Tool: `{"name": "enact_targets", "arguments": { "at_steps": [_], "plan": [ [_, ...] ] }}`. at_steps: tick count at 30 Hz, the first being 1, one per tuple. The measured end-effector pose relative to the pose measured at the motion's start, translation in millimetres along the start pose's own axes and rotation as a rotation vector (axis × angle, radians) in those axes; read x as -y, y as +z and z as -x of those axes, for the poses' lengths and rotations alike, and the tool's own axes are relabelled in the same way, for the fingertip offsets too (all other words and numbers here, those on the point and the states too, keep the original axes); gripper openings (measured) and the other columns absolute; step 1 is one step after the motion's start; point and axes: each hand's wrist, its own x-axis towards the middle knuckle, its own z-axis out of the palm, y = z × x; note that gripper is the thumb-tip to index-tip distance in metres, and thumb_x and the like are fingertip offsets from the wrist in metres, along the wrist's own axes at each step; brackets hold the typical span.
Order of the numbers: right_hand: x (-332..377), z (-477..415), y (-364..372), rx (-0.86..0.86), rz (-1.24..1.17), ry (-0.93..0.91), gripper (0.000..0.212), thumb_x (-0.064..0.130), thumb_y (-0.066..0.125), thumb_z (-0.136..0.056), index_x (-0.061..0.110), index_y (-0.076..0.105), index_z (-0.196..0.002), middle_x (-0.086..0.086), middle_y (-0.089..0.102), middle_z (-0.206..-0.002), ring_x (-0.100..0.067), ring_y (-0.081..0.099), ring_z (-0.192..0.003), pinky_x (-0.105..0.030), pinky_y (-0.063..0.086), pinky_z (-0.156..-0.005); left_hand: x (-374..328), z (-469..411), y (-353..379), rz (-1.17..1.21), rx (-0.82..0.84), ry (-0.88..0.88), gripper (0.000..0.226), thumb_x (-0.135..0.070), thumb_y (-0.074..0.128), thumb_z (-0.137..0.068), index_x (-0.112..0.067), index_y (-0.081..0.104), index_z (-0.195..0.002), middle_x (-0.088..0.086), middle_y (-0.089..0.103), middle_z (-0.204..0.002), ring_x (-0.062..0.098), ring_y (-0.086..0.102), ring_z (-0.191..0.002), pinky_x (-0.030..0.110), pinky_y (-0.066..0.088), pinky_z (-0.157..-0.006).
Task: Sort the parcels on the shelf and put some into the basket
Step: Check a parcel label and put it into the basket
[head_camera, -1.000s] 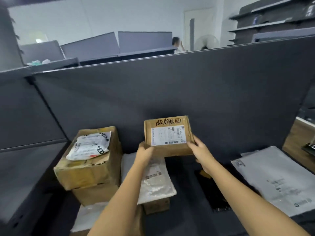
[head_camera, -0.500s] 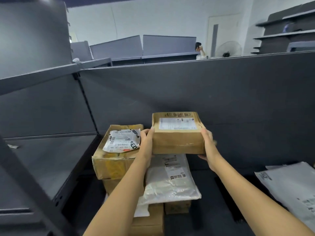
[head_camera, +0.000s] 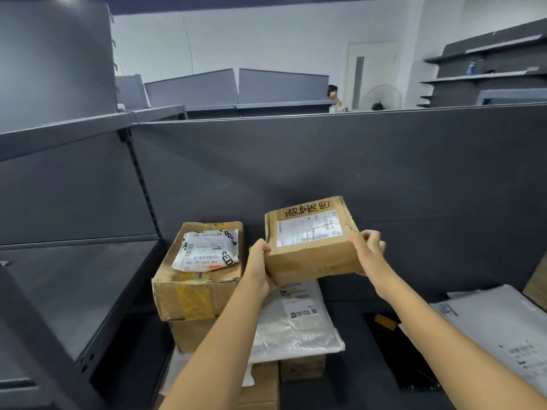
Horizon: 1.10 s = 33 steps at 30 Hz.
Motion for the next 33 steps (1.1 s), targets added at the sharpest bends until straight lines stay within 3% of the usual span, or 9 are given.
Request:
{"name": "enact_targets", "arguments": {
  "at_steps": [3, 6, 11, 17, 21, 24, 27, 30, 33],
  "plan": [
    [-5, 4, -2, 0.016, -0.042, -0.068, 0.037, 0.051, 0.048, -0.082, 0.024, 0.034, -0.103, -0.001, 0.028, -0.122, -0.012, 0.043, -0.100, -0.041, 0.051, -0.090, 4, -3, -1, 0.027, 0.014, 0.136, 0.038, -0.019, 0.041, -0.079, -0.016, 0.048, -0.116, 0.015, 0.058, -0.117, 0.028, 0.052, -0.101, 0.054, 0.045, -0.091],
    [-15, 10, -7, 0.091, -0.177, -0.123, 0.033, 0.045, 0.051, -0.076, 0.030, 0.034, -0.100, 0.001, 0.028, -0.124, -0.012, 0.044, -0.111, -0.028, 0.052, -0.081, 7, -1, 1, -0.012, 0.027, 0.298, 0.043, -0.020, 0.045, -0.064, -0.019, 0.048, -0.106, 0.012, 0.057, -0.110, 0.026, 0.048, -0.101, 0.045, 0.039, -0.086],
    [-41, 20, -23, 0.159, -0.351, -0.066, 0.036, 0.030, 0.050, -0.071, 0.035, 0.036, -0.104, -0.004, 0.034, -0.138, -0.023, 0.042, -0.127, -0.049, 0.047, -0.099, 9, 0, 9, -0.264, 0.131, 0.458, 0.039, -0.021, 0.045, -0.064, -0.027, 0.046, -0.102, 0.000, 0.053, -0.106, 0.014, 0.051, -0.095, 0.031, 0.042, -0.077],
    [-79, 41, -60, 0.080, -0.550, 0.057, 0.039, 0.045, 0.068, -0.077, 0.041, 0.040, -0.104, 0.003, 0.052, -0.134, -0.019, 0.053, -0.122, -0.049, 0.045, -0.095, 31, 0, 42, -0.496, 0.255, 0.421, 0.039, -0.024, 0.047, -0.066, -0.030, 0.048, -0.104, -0.005, 0.056, -0.105, 0.009, 0.054, -0.093, 0.025, 0.044, -0.075],
    [-110, 67, -110, -0.120, -0.582, 0.129, 0.025, 0.037, 0.061, -0.087, 0.038, 0.042, -0.105, 0.002, 0.062, -0.123, -0.013, 0.063, -0.107, -0.045, 0.053, -0.090, 71, 0, 75, -0.599, 0.391, 0.302, 0.043, -0.022, 0.042, -0.067, -0.032, 0.054, -0.107, -0.002, 0.059, -0.115, 0.019, 0.055, -0.105, 0.042, 0.047, -0.090],
    [-137, 104, -152, -0.302, -0.628, 0.187, 0.033, 0.037, 0.062, -0.082, 0.037, 0.042, -0.108, 0.003, 0.064, -0.119, -0.012, 0.064, -0.104, -0.036, 0.056, -0.078, 114, 6, 109, -0.686, 0.540, 0.204, 0.045, -0.023, 0.041, -0.069, -0.037, 0.054, -0.109, -0.007, 0.061, -0.115, 0.019, 0.058, -0.110, 0.045, 0.047, -0.095],
    [-170, 155, -191, -0.507, -0.653, 0.254, 0.039, 0.037, 0.061, -0.085, 0.033, 0.042, -0.119, 0.000, 0.067, -0.111, -0.018, 0.067, -0.100, -0.032, 0.058, -0.068, 167, 19, 146, -0.759, 0.724, 0.097, 0.044, -0.024, 0.044, -0.072, -0.039, 0.054, -0.112, -0.013, 0.059, -0.116, 0.013, 0.056, -0.110, 0.035, 0.047, -0.093],
    [-210, 207, -221, -0.726, -0.661, 0.357, 0.037, 0.036, 0.056, -0.091, 0.032, 0.040, -0.124, -0.003, 0.067, -0.108, -0.021, 0.066, -0.096, -0.038, 0.053, -0.071, 230, 33, 174, -0.848, 0.891, -0.043, 0.046, -0.023, 0.047, -0.082, -0.033, 0.048, -0.127, -0.015, 0.050, -0.122, 0.007, 0.051, -0.112, 0.027, 0.045, -0.093],
    [-251, 254, -235, -0.880, -0.641, 0.474, 0.032, 0.035, 0.055, -0.093, 0.029, 0.040, -0.120, -0.006, 0.065, -0.109, -0.025, 0.064, -0.097, -0.043, 0.058, -0.075, 297, 45, 184, -0.896, 0.986, -0.199, 0.043, -0.012, 0.043, -0.094, -0.023, 0.044, -0.136, -0.014, 0.049, -0.120, 0.000, 0.050, -0.104, 0.014, 0.044, -0.078]
  ]
}}
